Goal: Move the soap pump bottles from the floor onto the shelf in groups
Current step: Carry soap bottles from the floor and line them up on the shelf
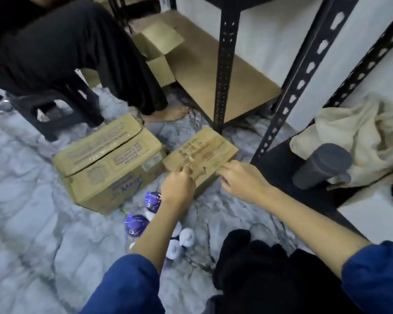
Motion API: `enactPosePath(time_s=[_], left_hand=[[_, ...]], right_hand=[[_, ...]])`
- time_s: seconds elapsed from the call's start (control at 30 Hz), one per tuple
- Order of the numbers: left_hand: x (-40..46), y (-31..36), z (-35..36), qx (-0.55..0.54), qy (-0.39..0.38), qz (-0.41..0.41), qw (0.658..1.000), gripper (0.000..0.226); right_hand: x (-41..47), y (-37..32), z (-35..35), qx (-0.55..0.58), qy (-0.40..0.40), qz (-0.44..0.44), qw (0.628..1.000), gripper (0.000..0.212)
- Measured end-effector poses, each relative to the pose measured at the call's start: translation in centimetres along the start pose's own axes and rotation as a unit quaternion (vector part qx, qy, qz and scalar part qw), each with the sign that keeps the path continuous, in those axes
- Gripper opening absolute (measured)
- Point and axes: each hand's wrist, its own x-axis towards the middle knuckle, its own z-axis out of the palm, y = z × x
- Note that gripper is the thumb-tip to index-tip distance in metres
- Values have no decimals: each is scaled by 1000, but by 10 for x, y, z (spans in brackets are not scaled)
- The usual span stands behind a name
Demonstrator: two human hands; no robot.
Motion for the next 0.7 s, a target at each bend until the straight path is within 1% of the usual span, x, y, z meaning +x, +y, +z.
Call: enactPosePath(time_s=[0.07,0.1,0.17,0.23,0.3,0.33,0.4,0.43,0.5,0.53,0.57,0.67,0.7], left_hand=[[-15,-18,33,-3,-41,-48,998,32],[-24,-27,50,-2,-56,-70,996,32],[-43,-41,80,-14,-68,-111,991,31],[-67,-55,105,-95,-44,-155,982,32],[-93,-69,122,-179,12,-197,964,36],[-106,-74,129,-202,42,-219,954,38],[-126,-84,141,-218,69,-245,942,38],[-134,-87,147,-213,65,-249,943,39],[-141,-92,159,-202,55,-254,944,48],[-142,-93,165,-214,63,-261,939,52],[-141,-92,168,-245,79,-275,926,56],[-141,-89,178,-383,143,-337,848,67],[-141,-90,182,-402,158,-346,833,67]], right_hand=[[4,-3,39,0,-68,-42,997,7],[5,-5,57,2,-108,-48,993,10],[6,-8,98,13,-186,-45,981,24],[6,-10,134,66,-250,-31,966,35],[4,-17,164,132,-294,-15,947,51],[2,-20,176,165,-308,-2,937,59],[1,-28,195,228,-319,30,919,66],[2,-31,203,248,-319,40,914,67],[4,-36,219,267,-317,47,909,71],[6,-37,227,272,-315,50,908,73],[7,-38,233,275,-313,54,908,73],[6,-39,250,309,-299,64,900,72],[5,-39,252,319,-291,66,900,72]])
